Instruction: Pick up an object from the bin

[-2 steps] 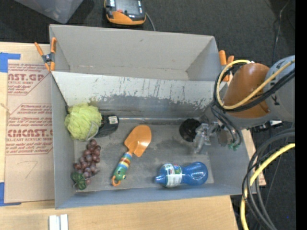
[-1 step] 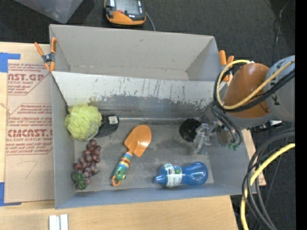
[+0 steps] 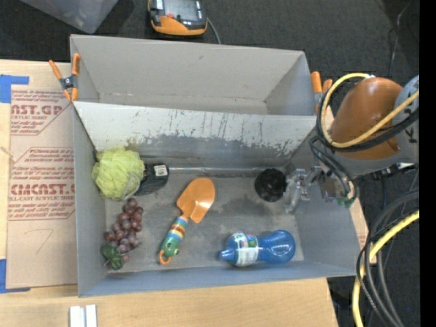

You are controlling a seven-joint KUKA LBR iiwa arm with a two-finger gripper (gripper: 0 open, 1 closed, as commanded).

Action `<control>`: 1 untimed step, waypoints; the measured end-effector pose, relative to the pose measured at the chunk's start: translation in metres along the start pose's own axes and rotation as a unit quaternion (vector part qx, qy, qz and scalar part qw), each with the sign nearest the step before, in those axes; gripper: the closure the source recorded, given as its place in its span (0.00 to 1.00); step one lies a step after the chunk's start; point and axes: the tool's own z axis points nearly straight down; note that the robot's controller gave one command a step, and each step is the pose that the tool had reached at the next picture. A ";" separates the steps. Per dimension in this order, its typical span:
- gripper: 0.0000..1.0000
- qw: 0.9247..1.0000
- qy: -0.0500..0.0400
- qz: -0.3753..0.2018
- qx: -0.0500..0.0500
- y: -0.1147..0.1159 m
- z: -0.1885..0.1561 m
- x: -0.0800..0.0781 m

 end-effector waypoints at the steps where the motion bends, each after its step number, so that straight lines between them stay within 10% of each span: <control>1: 1.00 0.989 0.006 -0.145 -0.002 -0.009 0.075 0.049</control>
Offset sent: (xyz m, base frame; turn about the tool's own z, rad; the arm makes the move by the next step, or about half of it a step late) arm -0.0060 0.0090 -0.0441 0.0271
